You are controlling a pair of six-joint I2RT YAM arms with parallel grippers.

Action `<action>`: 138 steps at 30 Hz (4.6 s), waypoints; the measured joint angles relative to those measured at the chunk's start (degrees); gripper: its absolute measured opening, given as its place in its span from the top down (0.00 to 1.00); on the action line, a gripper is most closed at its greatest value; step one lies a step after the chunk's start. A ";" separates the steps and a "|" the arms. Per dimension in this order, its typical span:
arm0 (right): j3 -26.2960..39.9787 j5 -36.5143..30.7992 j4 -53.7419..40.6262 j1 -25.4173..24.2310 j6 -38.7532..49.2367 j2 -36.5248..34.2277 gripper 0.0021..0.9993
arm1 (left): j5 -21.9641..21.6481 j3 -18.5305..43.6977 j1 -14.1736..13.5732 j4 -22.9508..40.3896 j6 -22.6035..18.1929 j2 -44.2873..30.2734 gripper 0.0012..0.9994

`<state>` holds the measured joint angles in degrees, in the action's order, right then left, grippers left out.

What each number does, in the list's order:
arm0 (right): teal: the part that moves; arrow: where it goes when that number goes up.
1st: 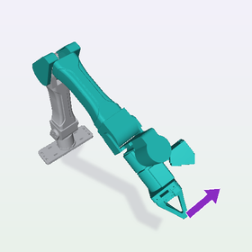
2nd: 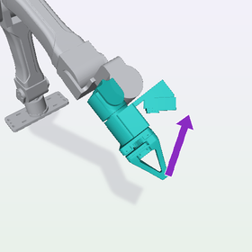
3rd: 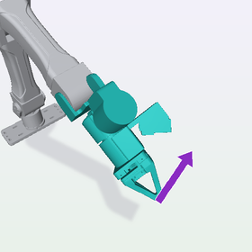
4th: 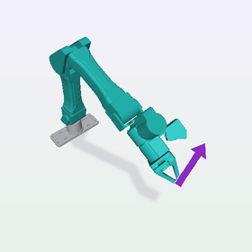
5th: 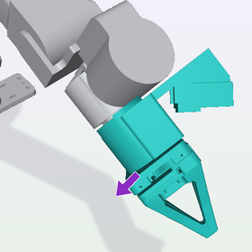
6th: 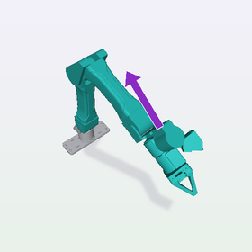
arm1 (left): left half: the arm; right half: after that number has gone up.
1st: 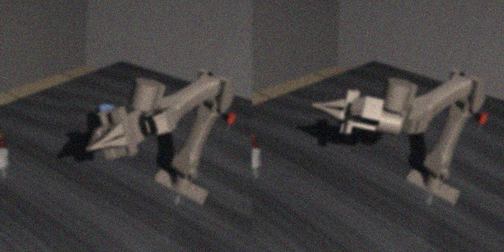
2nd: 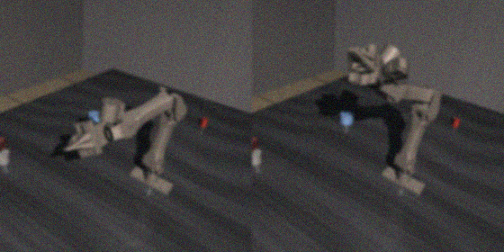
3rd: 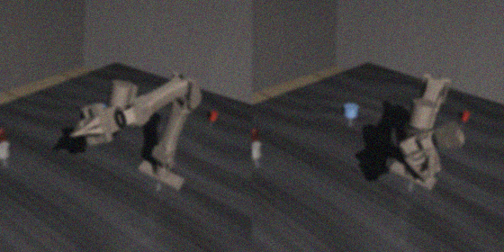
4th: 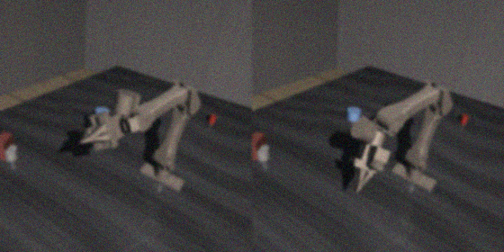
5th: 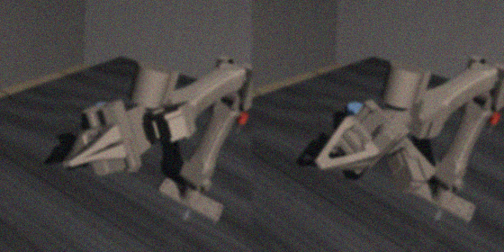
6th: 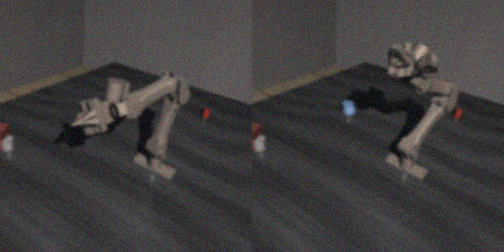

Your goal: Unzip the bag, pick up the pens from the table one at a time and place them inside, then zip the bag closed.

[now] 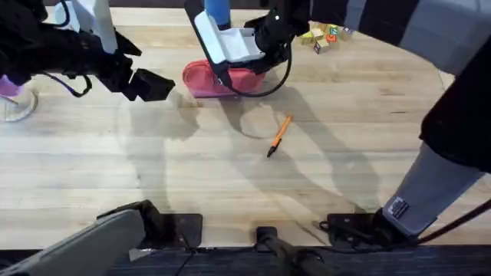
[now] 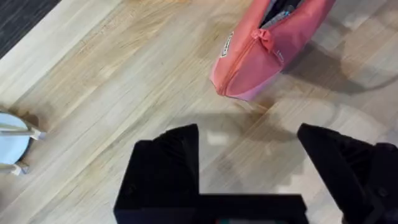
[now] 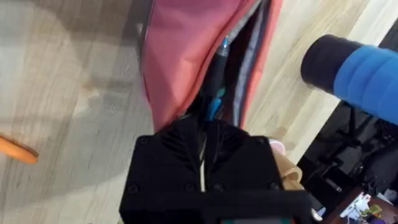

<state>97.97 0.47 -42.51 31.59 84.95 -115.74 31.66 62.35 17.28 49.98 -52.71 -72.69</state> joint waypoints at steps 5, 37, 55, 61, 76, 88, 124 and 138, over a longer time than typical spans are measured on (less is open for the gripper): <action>0.00 0.01 0.35 -0.48 0.00 0.01 0.97 | 0.00 0.00 0.00 0.00 0.00 0.00 0.01; -0.04 5.82 8.25 4.20 -6.72 -2.62 0.97 | 0.00 0.00 0.00 0.00 0.00 0.00 0.01; -0.04 8.37 7.90 4.89 -10.00 -2.62 0.01 | 0.00 0.00 0.00 0.39 0.02 0.00 0.01; -0.02 8.37 2.91 4.95 -10.94 -2.59 0.00 | 0.00 0.00 0.00 0.39 0.01 0.00 0.01; -0.13 9.66 -12.50 5.53 -40.47 13.41 0.00 | 0.00 0.00 0.00 0.42 0.02 0.00 0.01; -0.13 5.07 -28.29 5.64 -79.43 17.00 0.00 | 0.00 0.00 0.00 0.39 0.01 0.00 0.01; -18.98 -10.28 -20.99 5.79 -145.66 17.00 0.00 | 0.02 0.00 0.00 0.42 0.02 0.00 0.01; -27.98 -10.58 -9.02 5.79 -151.49 16.98 0.00 | 0.02 0.00 0.00 0.39 0.02 0.00 0.01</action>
<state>70.00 -10.11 -51.53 37.39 -66.54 -98.76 31.68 62.35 17.28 50.37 -52.69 -72.69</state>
